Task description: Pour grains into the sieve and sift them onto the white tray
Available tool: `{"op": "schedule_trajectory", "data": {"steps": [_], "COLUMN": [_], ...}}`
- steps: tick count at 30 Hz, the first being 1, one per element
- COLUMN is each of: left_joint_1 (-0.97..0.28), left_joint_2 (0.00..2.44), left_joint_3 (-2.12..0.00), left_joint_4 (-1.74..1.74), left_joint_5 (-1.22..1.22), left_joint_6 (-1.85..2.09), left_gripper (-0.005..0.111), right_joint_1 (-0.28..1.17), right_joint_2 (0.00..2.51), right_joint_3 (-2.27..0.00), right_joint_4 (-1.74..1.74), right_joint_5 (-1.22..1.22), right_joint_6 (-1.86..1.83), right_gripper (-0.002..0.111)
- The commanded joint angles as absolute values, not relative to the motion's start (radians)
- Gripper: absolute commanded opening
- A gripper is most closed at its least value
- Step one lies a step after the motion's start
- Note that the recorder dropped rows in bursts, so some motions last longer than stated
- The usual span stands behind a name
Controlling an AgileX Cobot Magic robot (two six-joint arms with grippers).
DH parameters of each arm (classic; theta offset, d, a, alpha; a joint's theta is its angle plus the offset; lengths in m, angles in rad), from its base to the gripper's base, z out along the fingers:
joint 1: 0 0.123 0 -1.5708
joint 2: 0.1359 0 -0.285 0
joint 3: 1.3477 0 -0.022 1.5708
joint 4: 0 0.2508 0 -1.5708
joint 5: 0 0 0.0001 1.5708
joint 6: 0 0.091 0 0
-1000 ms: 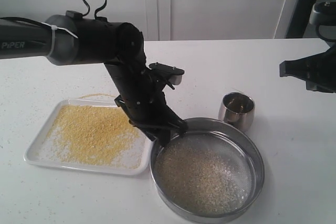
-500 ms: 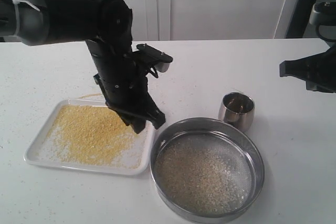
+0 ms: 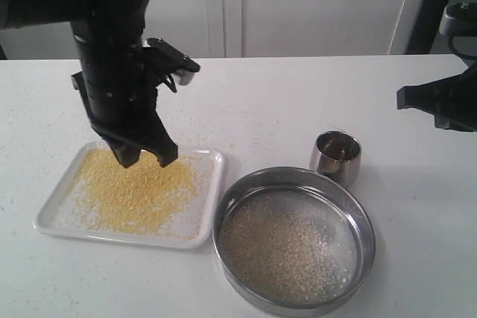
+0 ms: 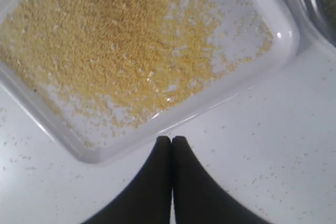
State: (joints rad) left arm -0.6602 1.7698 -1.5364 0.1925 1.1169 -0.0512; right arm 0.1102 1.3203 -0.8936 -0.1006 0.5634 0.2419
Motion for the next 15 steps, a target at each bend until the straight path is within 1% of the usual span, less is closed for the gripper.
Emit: {"op": "schedule_trajectory", "data": {"steps": [1, 10, 15], "left_joint_1": [-0.603, -0.511, -0.500], "left_joint_2": [1.718, 1.587, 1.478], "left_joint_3": [-1.531, -1.462, -1.356], "left_joint_4": [0.184, 0.186, 0.186], "left_joint_5": [1.190, 1.130, 1.074], "left_joint_6": [-0.068, -0.075, -0.085], "left_gripper": [0.000, 0.000, 0.000], "right_joint_1": [0.106, 0.106, 0.106], "right_joint_2": [1.318, 1.318, 1.318], "right_joint_3": [-0.896, -0.896, -0.896], "right_joint_4": [-0.105, -0.105, -0.105], "right_joint_5": [0.552, 0.550, 0.550], "right_joint_6": [0.241, 0.241, 0.241], "right_gripper": [0.000, 0.000, 0.000]}}
